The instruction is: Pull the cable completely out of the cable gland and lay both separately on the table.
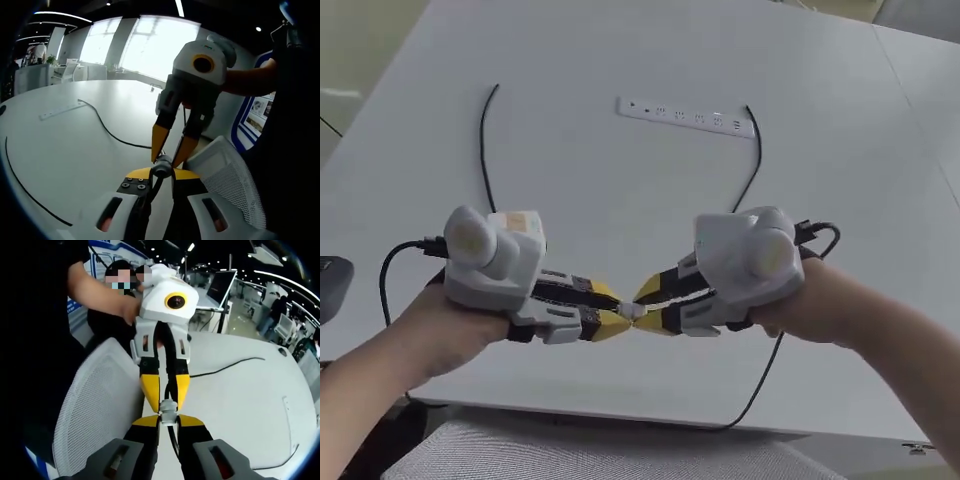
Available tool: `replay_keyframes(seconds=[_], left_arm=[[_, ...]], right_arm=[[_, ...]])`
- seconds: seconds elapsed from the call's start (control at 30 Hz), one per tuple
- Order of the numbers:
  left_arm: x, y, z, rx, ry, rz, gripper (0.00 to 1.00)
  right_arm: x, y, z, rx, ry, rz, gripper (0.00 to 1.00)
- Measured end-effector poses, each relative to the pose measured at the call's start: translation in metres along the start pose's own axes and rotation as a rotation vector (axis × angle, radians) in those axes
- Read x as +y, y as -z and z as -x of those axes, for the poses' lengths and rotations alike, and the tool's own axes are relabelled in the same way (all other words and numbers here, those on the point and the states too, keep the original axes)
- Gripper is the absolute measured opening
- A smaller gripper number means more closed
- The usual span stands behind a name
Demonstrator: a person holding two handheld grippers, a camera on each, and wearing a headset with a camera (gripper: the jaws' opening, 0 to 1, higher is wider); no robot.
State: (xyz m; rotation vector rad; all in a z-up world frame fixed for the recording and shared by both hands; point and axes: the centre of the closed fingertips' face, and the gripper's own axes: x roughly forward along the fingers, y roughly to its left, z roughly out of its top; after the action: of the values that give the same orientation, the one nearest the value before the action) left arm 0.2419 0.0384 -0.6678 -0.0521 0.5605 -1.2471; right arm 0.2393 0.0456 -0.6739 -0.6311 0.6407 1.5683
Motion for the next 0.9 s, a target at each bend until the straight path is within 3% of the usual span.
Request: replay_keyframes(seconds=[0.3, 0.43, 0.53, 0.6, 0.73, 0.8, 0.9], left_arm=[[0.003, -0.010, 0.002, -0.012, -0.013, -0.027, 0.14], [0.004, -0.012, 0.002, -0.013, -0.018, -0.031, 0.14], [0.002, -0.019, 0.005, -0.035, -0.028, -0.035, 0.14], [0.003, -0.022, 0.006, -0.040, -0.032, -0.036, 0.14], [0.005, -0.028, 0.008, -0.057, -0.036, -0.035, 0.14], [0.004, -0.031, 0.009, -0.064, -0.032, -0.038, 0.14], [0.001, -0.037, 0.009, -0.068, -0.029, -0.063, 0.14]], right_arm=[[-0.008, -0.002, 0.010, -0.055, -0.010, -0.097, 0.09], [-0.006, -0.003, 0.016, -0.090, -0.061, -0.192, 0.12], [-0.009, -0.011, 0.022, -0.162, -0.104, -0.291, 0.19], [-0.011, -0.019, 0.026, -0.214, -0.129, -0.308, 0.15], [-0.014, -0.028, 0.034, -0.289, -0.199, -0.456, 0.13], [-0.018, -0.030, 0.037, -0.325, -0.214, -0.482, 0.11], [-0.021, -0.028, 0.039, -0.342, -0.250, -0.536, 0.08]])
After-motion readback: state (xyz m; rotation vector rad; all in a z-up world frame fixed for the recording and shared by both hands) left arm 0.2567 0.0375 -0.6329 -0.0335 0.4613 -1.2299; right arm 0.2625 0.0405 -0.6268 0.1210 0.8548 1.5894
